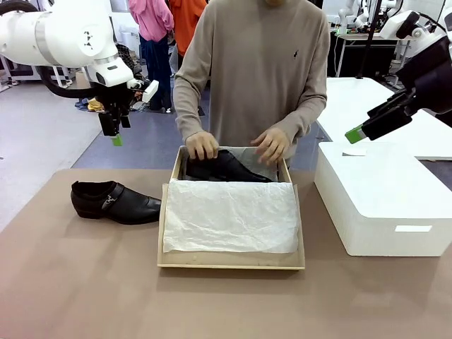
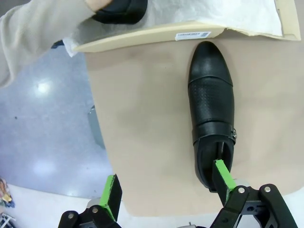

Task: Pack the shoes into the box.
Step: Place the other shoe of the Shoes into the Shoes Box.

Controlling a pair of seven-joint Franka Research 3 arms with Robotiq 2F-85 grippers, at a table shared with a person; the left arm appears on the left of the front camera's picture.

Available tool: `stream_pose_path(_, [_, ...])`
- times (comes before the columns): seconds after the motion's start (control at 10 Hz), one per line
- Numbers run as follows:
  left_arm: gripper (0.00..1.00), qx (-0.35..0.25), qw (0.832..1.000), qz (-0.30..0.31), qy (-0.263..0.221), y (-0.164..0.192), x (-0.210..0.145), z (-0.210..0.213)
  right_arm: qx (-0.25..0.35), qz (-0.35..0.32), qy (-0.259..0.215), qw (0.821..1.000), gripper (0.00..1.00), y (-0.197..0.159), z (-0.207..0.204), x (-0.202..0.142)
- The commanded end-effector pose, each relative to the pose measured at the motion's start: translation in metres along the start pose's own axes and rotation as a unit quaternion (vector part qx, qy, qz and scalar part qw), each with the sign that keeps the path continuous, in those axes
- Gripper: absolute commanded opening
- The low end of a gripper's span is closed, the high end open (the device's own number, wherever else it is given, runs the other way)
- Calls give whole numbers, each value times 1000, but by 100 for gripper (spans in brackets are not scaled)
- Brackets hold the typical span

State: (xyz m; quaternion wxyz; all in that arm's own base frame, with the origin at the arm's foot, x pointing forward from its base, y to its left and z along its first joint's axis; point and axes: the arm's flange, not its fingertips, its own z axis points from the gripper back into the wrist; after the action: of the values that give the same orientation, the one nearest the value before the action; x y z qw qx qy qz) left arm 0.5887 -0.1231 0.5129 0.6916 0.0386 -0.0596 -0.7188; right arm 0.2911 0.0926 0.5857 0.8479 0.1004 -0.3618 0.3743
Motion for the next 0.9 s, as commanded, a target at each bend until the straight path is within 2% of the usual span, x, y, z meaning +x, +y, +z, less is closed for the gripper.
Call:
stream_pose_path(0.0, [100, 9, 1000, 8, 0, -3, -2, 2, 4, 0, -2, 1000, 100, 0, 0, 0])
stream_pose_path(0.4, [100, 3, 1000, 0, 0, 1, 0, 1, 4, 0, -2, 1000, 100, 0, 0, 0])
stream_pose_path(0.6, [100, 2, 1000, -13, 24, -4, -18, -9, 4, 0, -2, 1000, 100, 0, 0, 0])
stream_pose_path(0.8, [100, -17, 999, -17, 23, -9, -41, -21, 4, 0, -2, 1000, 100, 0, 0, 0])
